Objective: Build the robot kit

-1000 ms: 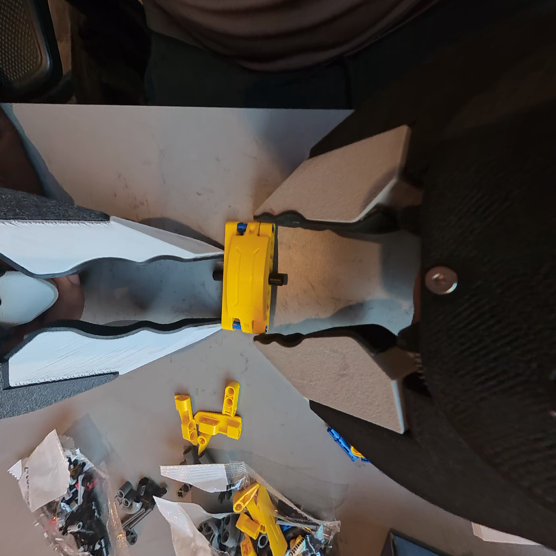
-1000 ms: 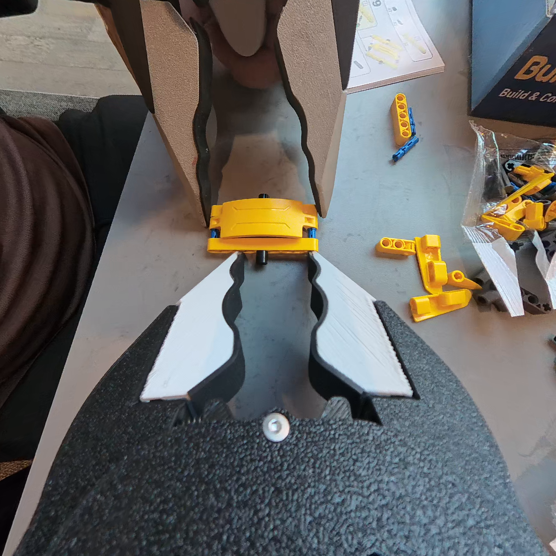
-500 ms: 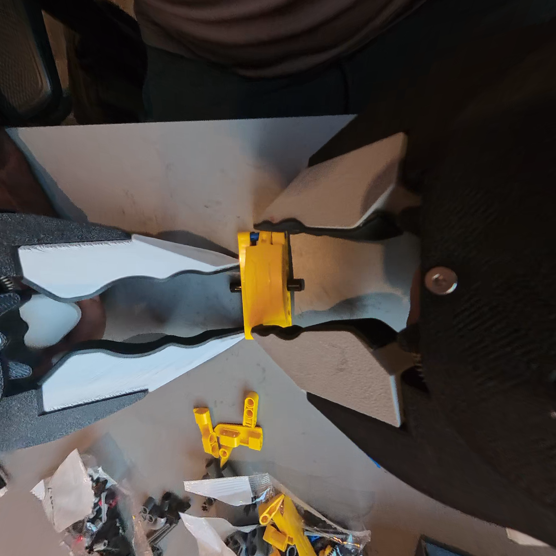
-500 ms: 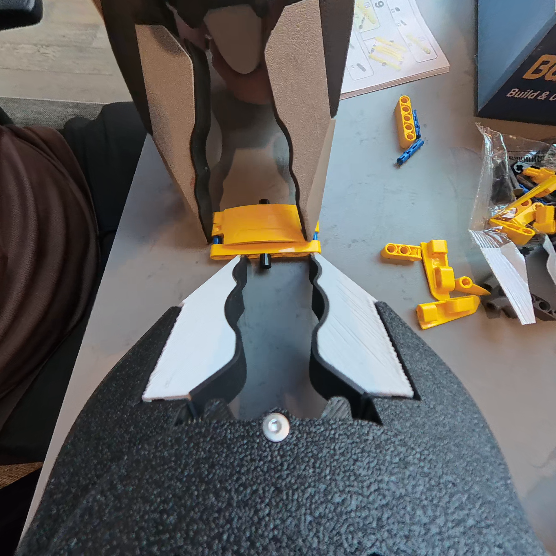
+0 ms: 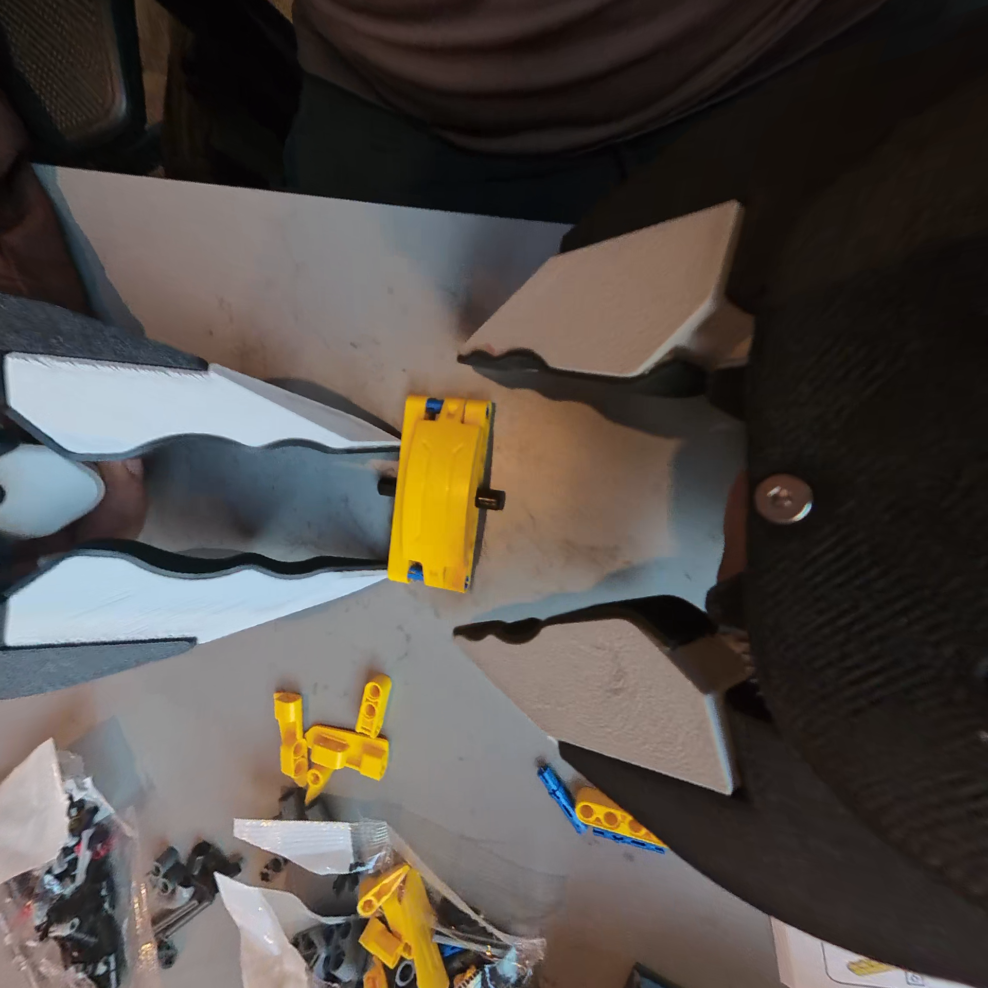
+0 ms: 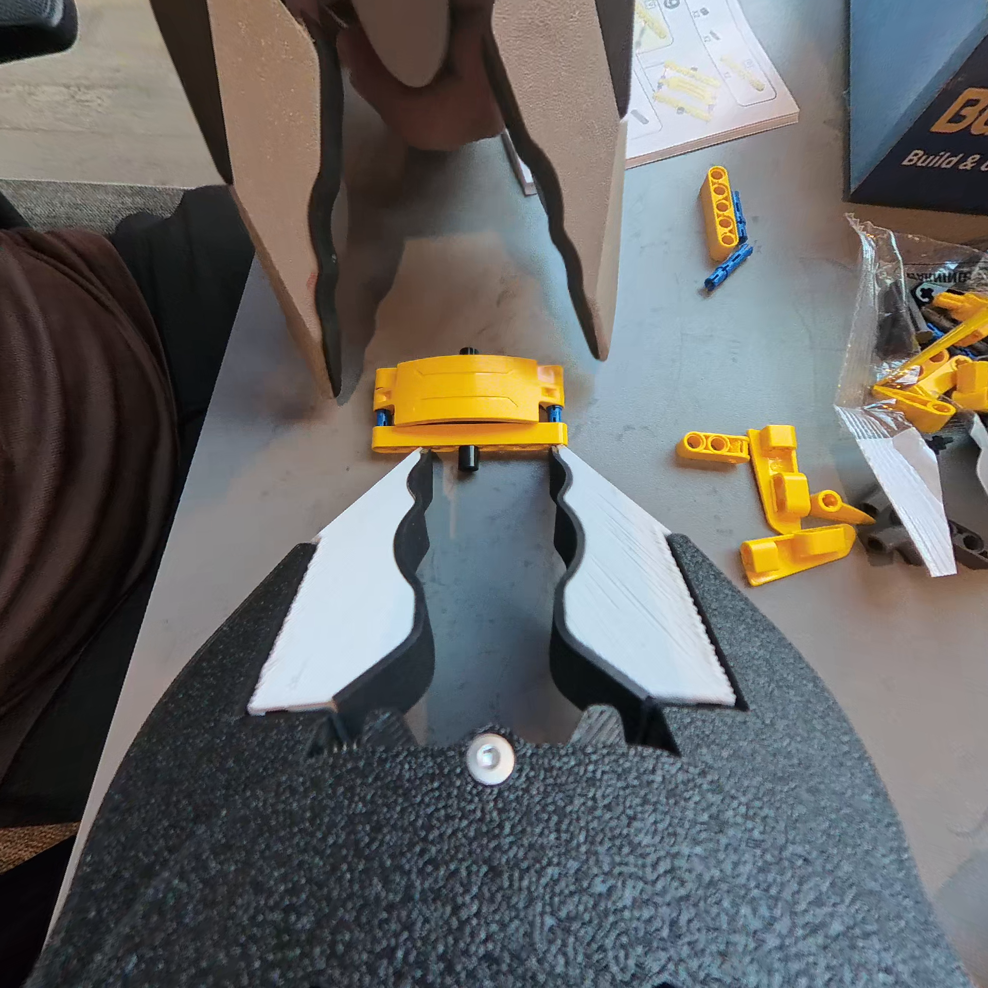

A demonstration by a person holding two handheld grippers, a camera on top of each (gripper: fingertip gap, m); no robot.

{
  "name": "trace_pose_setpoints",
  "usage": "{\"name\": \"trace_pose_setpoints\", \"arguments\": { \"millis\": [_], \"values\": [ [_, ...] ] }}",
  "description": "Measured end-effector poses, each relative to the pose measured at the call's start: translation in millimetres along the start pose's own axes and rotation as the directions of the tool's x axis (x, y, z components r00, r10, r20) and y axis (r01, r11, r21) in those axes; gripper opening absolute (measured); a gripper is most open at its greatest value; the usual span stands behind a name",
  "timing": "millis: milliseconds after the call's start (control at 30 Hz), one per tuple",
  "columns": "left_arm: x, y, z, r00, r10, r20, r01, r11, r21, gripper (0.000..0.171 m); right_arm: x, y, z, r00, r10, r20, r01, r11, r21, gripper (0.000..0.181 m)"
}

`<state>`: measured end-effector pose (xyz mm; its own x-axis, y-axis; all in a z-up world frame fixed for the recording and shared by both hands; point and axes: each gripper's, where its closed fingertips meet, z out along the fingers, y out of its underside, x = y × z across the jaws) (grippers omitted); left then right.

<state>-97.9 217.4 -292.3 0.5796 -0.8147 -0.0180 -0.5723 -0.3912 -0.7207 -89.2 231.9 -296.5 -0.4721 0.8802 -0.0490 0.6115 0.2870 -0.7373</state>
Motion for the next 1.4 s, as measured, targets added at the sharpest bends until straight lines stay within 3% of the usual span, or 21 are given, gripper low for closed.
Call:
{"name": "trace_pose_setpoints", "arguments": {
  "millis": [200, 1067, 1167, 1400],
  "values": [
    [0.5, 3.3, 5.0, 1.0, -0.002, -0.031, 0.0, 0.998, -0.055, 0.072, -1.0, 0.0, -0.2, 1.0, -0.001, 0.008, 0.001, 1.0, 0.001, 0.045],
    [-0.9, 3.3, 4.9, 1.0, -0.023, -0.016, 0.023, 1.0, -0.007, 0.072, -2.0, 0.8, -1.0, 1.0, -0.004, -0.002, 0.004, 1.0, 0.0, 0.044],
    [-0.7, 3.3, 4.9, 1.0, -0.024, -0.017, 0.023, 1.0, -0.006, 0.072, -3.3, 2.9, -2.8, 1.0, -0.007, 0.009, 0.007, 1.0, -0.002, 0.061],
    [-0.6, 3.2, 5.0, 1.0, -0.022, -0.018, 0.022, 1.0, -0.006, 0.072, -3.9, 3.1, -1.8, 1.0, -0.019, -0.003, 0.019, 1.0, -0.007, 0.064]
  ]
}}
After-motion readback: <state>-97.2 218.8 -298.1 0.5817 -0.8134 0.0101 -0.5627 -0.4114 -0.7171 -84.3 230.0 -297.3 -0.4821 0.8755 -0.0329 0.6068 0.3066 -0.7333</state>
